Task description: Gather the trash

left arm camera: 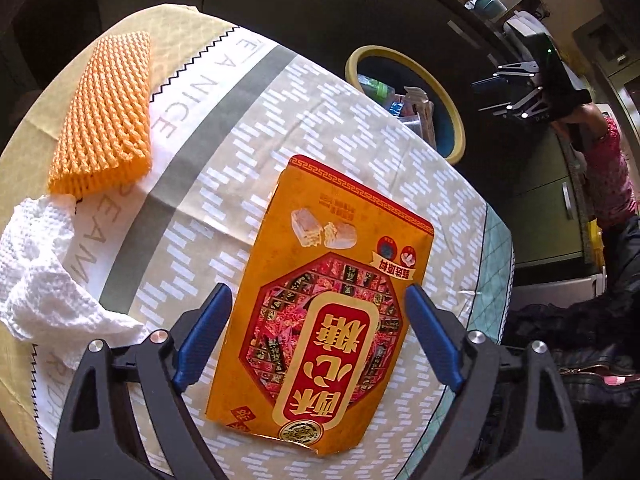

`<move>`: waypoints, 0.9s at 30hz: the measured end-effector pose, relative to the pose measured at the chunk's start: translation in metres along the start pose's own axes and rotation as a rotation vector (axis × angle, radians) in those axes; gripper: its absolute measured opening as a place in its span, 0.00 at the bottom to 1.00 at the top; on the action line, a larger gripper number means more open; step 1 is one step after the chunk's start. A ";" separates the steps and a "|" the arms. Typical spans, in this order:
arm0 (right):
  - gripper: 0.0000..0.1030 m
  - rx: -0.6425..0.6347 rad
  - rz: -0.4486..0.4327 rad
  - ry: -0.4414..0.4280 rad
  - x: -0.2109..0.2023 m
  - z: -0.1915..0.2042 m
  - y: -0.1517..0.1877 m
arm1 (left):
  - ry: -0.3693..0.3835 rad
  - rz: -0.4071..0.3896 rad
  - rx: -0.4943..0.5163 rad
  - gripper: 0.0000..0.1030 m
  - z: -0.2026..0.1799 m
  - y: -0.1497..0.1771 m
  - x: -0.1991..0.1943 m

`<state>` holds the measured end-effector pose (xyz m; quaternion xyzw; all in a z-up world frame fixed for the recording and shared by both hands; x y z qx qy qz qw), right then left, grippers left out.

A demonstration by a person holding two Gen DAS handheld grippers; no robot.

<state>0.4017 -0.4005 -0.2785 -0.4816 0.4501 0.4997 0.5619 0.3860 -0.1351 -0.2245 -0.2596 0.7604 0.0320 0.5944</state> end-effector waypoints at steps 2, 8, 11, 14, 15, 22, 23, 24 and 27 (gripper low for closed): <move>0.67 -0.001 0.011 0.005 0.001 0.002 0.002 | 0.008 0.002 -0.007 0.82 0.006 0.001 0.001; 0.67 0.010 0.022 0.015 0.001 0.004 0.000 | 0.169 -0.008 0.012 0.80 -0.013 0.003 0.009; 0.67 0.013 0.020 0.017 0.000 0.006 -0.003 | 0.188 -0.027 0.000 0.30 -0.019 0.005 0.010; 0.67 0.006 0.018 0.008 0.001 0.011 -0.005 | 0.175 -0.086 0.015 0.01 -0.032 0.004 0.003; 0.67 0.002 0.019 0.003 0.001 0.014 -0.006 | 0.187 -0.088 0.022 0.00 -0.040 0.005 0.005; 0.66 -0.012 0.030 -0.119 0.000 0.039 -0.001 | 0.313 -0.050 0.057 0.00 -0.093 0.019 0.013; 0.66 -0.004 0.040 -0.177 -0.001 0.046 0.002 | 0.302 -0.056 0.055 0.00 -0.096 0.017 0.012; 0.66 0.000 0.048 -0.238 -0.004 0.055 0.006 | 0.278 -0.061 0.059 0.02 -0.099 0.016 0.009; 0.62 -0.001 0.079 -0.380 -0.008 0.082 0.019 | 0.159 -0.115 0.052 0.54 -0.100 0.018 -0.016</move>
Point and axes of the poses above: each gripper's, at about its wrist camera, not at the fingertips, and x roughly the way its jaws point, z to its left, y to its underside, the point moved 9 cm from there along x, roughly the way its jaws point, and after that the axes turned 12 degrees about x, right-handed, at the moved point
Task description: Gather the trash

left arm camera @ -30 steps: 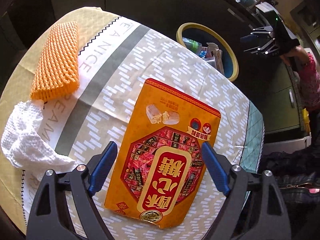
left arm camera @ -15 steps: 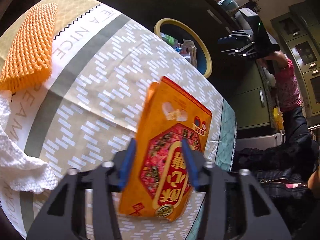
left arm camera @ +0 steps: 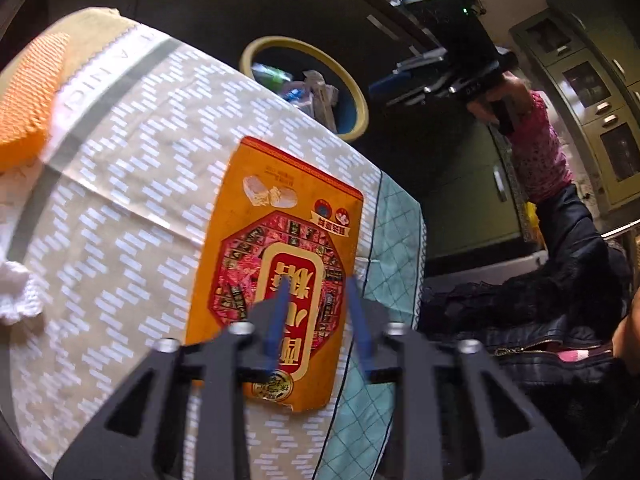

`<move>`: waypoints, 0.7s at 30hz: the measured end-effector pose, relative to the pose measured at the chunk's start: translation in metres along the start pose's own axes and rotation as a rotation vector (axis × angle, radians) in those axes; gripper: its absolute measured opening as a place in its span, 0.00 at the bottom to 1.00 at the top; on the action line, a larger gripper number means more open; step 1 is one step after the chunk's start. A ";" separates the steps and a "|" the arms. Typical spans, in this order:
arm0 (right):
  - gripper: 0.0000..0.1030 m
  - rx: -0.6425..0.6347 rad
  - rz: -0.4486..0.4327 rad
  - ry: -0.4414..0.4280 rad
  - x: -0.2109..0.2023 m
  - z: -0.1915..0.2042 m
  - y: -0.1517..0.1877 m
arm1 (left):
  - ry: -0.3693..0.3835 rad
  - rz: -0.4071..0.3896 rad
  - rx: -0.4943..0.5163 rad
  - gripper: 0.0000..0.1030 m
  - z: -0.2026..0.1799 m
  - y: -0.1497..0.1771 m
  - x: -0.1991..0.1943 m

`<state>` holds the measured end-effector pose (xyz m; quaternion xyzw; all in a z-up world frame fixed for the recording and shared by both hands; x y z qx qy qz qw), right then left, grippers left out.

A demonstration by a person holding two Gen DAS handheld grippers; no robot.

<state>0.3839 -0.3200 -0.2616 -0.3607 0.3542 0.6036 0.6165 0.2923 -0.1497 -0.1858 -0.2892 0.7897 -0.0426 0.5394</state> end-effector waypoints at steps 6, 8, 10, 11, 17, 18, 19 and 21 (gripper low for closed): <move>0.52 0.028 0.064 -0.232 0.016 0.038 0.010 | -0.323 -0.186 -0.052 0.79 -0.016 0.022 -0.098; 0.47 0.030 0.091 -0.281 0.027 0.049 0.010 | -0.433 -0.215 -0.083 0.80 -0.022 0.038 -0.124; 0.41 0.026 0.118 -0.314 0.038 0.062 0.009 | -0.506 -0.225 -0.101 0.86 -0.025 0.050 -0.144; 0.40 0.022 0.134 -0.324 0.044 0.069 0.008 | -0.538 -0.230 -0.103 0.87 -0.028 0.055 -0.152; 0.35 0.045 0.173 -0.346 0.073 0.075 0.004 | -0.589 -0.234 -0.103 0.87 -0.042 0.072 -0.169; 0.31 0.051 0.177 -0.352 0.076 0.075 0.004 | -0.590 -0.235 -0.102 0.87 -0.043 0.071 -0.168; 0.29 0.052 0.182 -0.363 0.080 0.078 0.004 | -0.590 -0.234 -0.100 0.87 -0.044 0.071 -0.169; 0.26 0.053 0.193 -0.384 0.086 0.084 0.004 | -0.593 -0.226 -0.097 0.87 -0.043 0.068 -0.166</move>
Point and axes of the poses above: each gripper's, at about its wrist camera, not at the fingertips, and x roughly the way its jaws point, z to its left, y to its underside, the point moved 9 cm from there along x, roughly the way its jaws point, and after that the axes turned 12 degrees about x, right-handed, at the moved point
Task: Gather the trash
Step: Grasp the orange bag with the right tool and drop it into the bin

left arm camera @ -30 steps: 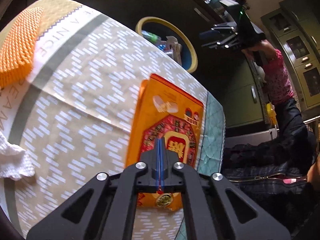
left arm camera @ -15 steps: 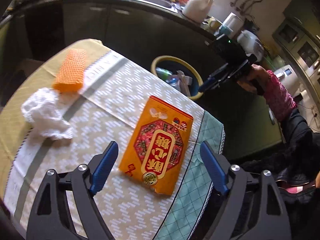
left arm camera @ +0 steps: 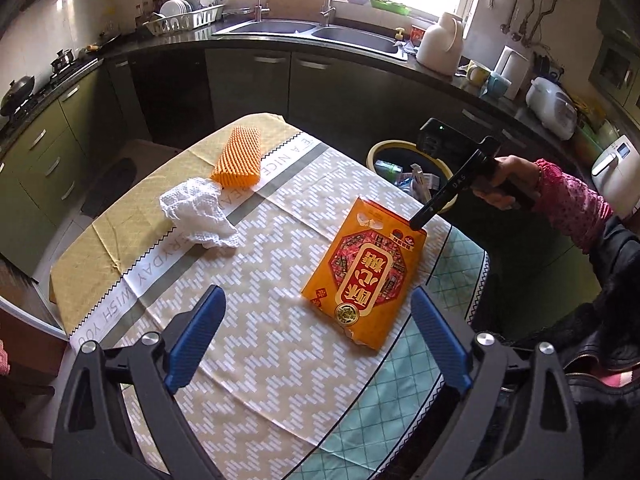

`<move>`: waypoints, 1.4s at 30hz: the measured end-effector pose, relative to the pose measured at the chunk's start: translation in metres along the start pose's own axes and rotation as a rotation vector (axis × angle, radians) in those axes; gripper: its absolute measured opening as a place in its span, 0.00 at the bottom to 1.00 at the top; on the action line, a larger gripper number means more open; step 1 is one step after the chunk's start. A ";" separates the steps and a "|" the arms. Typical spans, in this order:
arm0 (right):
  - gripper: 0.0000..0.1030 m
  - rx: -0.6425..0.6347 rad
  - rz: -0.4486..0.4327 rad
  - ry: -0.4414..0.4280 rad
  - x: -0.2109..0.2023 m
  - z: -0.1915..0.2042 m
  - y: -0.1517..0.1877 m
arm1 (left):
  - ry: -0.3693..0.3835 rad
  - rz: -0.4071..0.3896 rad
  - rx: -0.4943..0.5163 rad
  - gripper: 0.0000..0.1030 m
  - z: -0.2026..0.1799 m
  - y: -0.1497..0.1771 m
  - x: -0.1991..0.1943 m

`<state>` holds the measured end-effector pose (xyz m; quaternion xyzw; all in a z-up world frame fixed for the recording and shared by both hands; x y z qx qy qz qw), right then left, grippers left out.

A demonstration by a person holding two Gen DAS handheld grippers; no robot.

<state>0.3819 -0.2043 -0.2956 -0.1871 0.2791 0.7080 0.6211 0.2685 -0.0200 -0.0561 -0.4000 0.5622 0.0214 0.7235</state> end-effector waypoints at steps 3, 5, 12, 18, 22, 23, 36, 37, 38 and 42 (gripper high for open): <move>0.22 0.003 0.016 -0.031 0.007 0.001 -0.003 | 0.014 0.008 0.015 0.87 -0.007 -0.004 0.007; 0.08 -0.004 0.010 -0.039 0.012 0.001 -0.004 | 0.013 0.016 0.028 0.87 -0.012 -0.006 0.013; 0.01 -0.096 -0.118 -0.034 -0.033 0.024 0.014 | 0.021 0.055 0.066 0.87 -0.020 -0.010 0.037; 0.01 -0.011 -0.362 -0.026 -0.139 -0.010 0.017 | 0.031 0.065 0.096 0.87 -0.027 -0.016 0.050; 0.01 0.085 -0.511 -0.011 -0.204 -0.054 0.024 | 0.032 0.081 0.117 0.87 -0.032 -0.016 0.058; 0.01 0.110 -0.537 -0.016 -0.215 -0.065 0.025 | 0.034 0.084 0.119 0.87 -0.033 -0.016 0.059; 0.02 0.403 -0.591 -0.059 -0.237 -0.180 0.023 | 0.021 0.107 0.166 0.87 -0.045 -0.023 0.065; 0.02 0.416 -0.568 -0.067 -0.229 -0.186 0.023 | 0.019 0.101 0.162 0.87 -0.044 -0.025 0.065; 0.03 0.430 -0.553 -0.050 -0.222 -0.192 0.021 | 0.015 0.093 0.157 0.87 -0.042 -0.027 0.065; 0.36 0.453 -0.519 0.033 -0.208 -0.207 0.018 | 0.004 0.072 0.131 0.87 -0.037 -0.035 0.066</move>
Point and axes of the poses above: each gripper's, at about its wrist camera, not at the fingertips, and x roughly the way its jaws point, z to its left, y to its underside, the point moved 9 cm from there along x, roughly the way its jaws point, and after that the axes turned 12 degrees about x, right-handed, at the moved point
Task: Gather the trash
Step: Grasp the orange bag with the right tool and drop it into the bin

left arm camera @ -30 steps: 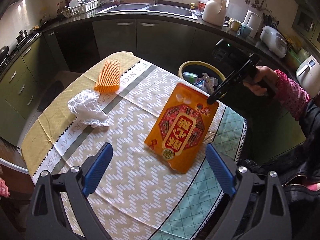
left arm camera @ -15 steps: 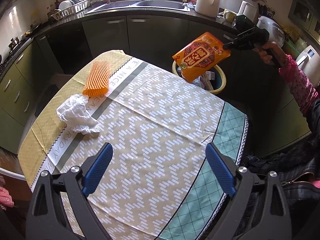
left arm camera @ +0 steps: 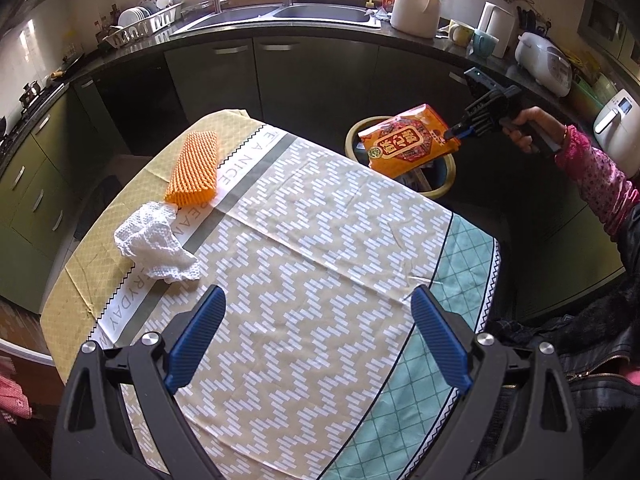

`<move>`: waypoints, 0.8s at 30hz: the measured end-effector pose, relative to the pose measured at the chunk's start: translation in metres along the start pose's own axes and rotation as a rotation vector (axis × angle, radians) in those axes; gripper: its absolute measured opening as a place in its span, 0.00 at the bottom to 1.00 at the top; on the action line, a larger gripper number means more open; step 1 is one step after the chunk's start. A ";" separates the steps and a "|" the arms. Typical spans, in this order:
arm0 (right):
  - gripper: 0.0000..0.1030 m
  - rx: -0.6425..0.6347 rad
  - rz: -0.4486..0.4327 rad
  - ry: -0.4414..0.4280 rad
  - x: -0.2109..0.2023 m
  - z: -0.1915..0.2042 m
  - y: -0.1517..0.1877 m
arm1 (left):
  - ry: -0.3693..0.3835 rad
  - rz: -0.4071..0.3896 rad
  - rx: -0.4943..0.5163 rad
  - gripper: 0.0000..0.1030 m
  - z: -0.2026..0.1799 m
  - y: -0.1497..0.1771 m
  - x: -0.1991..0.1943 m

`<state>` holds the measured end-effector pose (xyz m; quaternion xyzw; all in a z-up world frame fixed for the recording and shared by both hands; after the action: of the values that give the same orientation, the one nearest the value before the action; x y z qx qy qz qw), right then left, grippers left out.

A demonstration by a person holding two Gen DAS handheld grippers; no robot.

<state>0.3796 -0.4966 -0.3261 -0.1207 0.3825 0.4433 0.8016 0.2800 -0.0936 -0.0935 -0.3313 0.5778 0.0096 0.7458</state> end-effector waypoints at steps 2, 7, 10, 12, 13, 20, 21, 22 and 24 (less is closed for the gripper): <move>0.59 -0.022 -0.042 0.018 -0.008 0.000 -0.002 | -0.011 0.005 0.003 0.87 0.001 0.001 0.000; 0.47 -0.041 -0.102 0.053 -0.027 -0.003 0.003 | -0.016 0.004 -0.021 0.88 0.011 0.005 0.002; 0.44 -0.072 -0.137 0.083 -0.038 0.004 0.009 | -0.039 0.008 -0.037 0.88 0.018 0.007 0.004; 0.44 -0.128 -0.172 0.064 -0.047 0.025 0.017 | -0.081 0.029 -0.049 0.88 0.030 0.011 0.007; 0.44 -0.168 -0.175 0.050 -0.048 0.039 0.024 | -0.100 0.045 -0.061 0.88 0.038 0.014 0.009; 0.44 -0.468 -0.061 0.062 -0.004 0.157 0.088 | -0.252 0.183 -0.327 0.91 0.151 0.040 0.044; 0.44 -0.503 -0.043 0.076 0.006 0.171 0.095 | -0.240 0.193 -0.355 0.91 0.164 0.041 0.055; 0.44 -0.529 -0.025 0.086 0.015 0.183 0.100 | -0.220 0.191 -0.365 0.91 0.173 0.039 0.065; 0.44 -0.565 -0.004 0.120 0.029 0.202 0.105 | -0.194 0.192 -0.426 0.91 0.191 0.038 0.086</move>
<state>0.4064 -0.3106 -0.1947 -0.3659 0.2902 0.5230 0.7130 0.4573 0.0010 -0.1654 -0.4220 0.5175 0.2337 0.7068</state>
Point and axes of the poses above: each gripper's, at about its wrist camera, not at the fingertips, and x roughly the way its jaws point, z to its left, y to its underside, the point moved 9 cm from there along x, roughly the way its jaws point, and after that the axes turned 12 degrees about x, right-handed, at the moved point
